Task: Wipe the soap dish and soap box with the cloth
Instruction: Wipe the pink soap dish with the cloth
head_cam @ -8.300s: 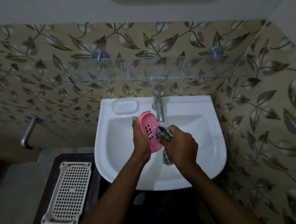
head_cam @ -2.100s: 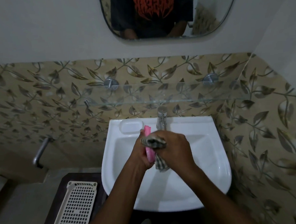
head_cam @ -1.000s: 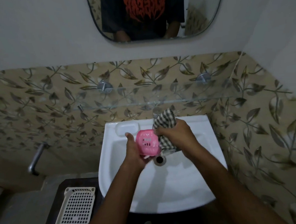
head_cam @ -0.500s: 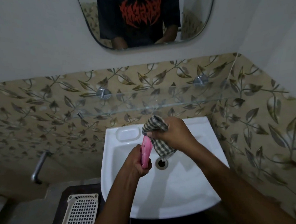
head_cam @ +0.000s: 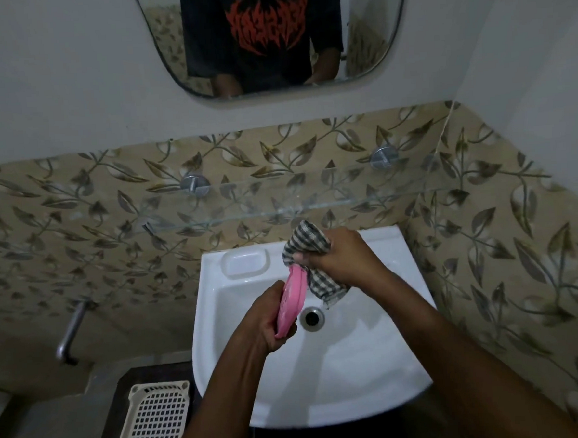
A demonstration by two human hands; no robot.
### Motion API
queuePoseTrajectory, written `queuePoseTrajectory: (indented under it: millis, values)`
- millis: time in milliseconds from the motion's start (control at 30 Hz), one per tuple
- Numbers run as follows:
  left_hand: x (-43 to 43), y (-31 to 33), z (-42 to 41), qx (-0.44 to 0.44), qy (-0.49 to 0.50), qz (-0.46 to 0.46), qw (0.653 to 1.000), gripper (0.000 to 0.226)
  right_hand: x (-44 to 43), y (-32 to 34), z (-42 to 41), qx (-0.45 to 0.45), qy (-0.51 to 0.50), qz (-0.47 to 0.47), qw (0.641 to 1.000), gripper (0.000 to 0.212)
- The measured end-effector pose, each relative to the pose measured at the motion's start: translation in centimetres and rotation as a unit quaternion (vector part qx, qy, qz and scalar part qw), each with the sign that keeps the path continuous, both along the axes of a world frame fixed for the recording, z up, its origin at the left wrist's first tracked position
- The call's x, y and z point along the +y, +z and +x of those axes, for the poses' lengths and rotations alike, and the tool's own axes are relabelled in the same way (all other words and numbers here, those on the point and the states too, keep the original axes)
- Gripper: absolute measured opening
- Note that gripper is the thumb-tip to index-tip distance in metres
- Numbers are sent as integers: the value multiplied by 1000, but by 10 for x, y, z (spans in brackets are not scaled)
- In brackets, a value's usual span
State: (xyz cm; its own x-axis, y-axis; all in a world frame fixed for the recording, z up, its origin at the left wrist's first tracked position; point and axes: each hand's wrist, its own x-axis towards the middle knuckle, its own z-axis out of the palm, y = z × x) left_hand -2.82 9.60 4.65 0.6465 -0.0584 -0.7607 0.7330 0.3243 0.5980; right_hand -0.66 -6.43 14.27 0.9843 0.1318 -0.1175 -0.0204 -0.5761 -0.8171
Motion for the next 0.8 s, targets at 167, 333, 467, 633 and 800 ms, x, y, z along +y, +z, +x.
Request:
queuePoseTrajectory:
  millis: [167, 333, 467, 633, 800]
  values:
    - [-1, 10, 0, 5, 9, -4, 1000, 43, 0, 2, -8, -54, 15, 2, 998, 27]
    - [3, -5, 0, 53, 50, 6, 997, 38, 12, -11, -38, -206, 23, -93, 974, 18]
    - [1, -8, -4, 69, 54, -1, 996, 35, 12, -27, -59, -287, 23, -99, 953, 25]
    - [-2, -3, 2, -29, 16, -4, 999, 29, 10, -31, -66, -280, -6, -7, 960, 23]
    - [-6, 16, -2, -57, -6, 21, 998, 23, -4, -12, -33, -65, -57, 43, 995, 24]
